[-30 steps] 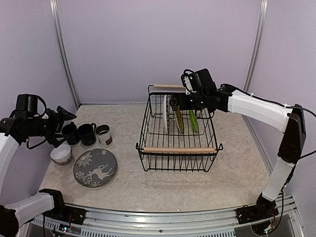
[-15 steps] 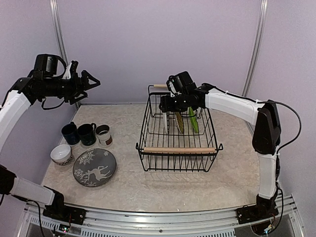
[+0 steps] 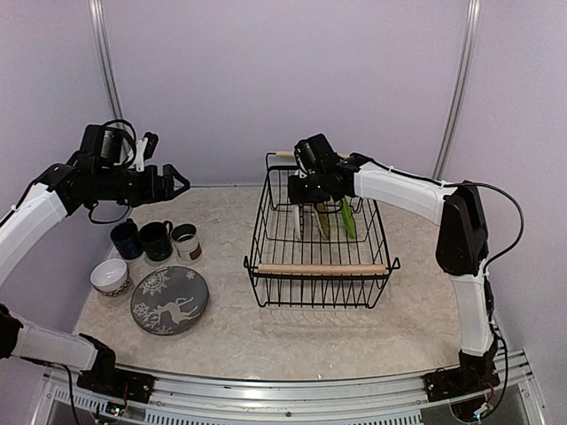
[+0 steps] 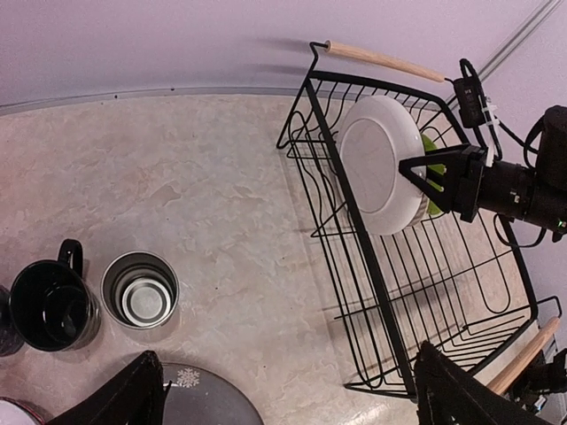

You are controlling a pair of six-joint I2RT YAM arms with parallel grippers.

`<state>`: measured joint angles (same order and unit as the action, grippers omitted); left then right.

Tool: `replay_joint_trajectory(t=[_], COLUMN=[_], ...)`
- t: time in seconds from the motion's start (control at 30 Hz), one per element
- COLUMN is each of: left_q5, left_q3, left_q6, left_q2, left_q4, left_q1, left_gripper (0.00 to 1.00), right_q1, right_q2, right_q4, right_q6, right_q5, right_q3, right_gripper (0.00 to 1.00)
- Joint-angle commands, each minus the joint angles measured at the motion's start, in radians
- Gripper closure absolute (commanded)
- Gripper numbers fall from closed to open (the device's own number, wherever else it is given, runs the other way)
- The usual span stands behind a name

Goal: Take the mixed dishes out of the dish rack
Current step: Grab the plate from the dish rack.

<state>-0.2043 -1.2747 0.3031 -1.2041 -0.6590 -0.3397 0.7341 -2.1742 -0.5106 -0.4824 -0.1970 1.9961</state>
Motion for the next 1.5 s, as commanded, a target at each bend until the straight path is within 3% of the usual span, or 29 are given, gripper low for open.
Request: replay_joint_trajectory(t=[0.0, 0.5, 0.9, 1.47], left_q5=[0.048, 0.050, 0.039, 0.038], left_q3=[0.009, 0.021, 0.019, 0.012], left_q6=[-0.040, -0.033, -0.025, -0.013], left_q2=[0.024, 0.016, -0.014, -0.090], left_q4=[0.041, 0.042, 0.035, 0.023], left_q1=[-0.005, -0.010, -0.015, -0.036], left_gripper=[0.07, 0.09, 0.10, 0.11], right_q1=[0.013, 0.036, 0.069, 0.032], right_q2=[-0.045, -0.029, 0.066, 0.247], right_q4=[0.008, -0.017, -0.008, 0.228], right_q6=[-0.023, -0.024, -0.052, -0.131], right_q5=[-0.013, -0.022, -0.062, 0.049], right_q3=[0.042, 0.099, 0.070, -0.180], right_gripper=[0.65, 1.00, 1.00, 1.00])
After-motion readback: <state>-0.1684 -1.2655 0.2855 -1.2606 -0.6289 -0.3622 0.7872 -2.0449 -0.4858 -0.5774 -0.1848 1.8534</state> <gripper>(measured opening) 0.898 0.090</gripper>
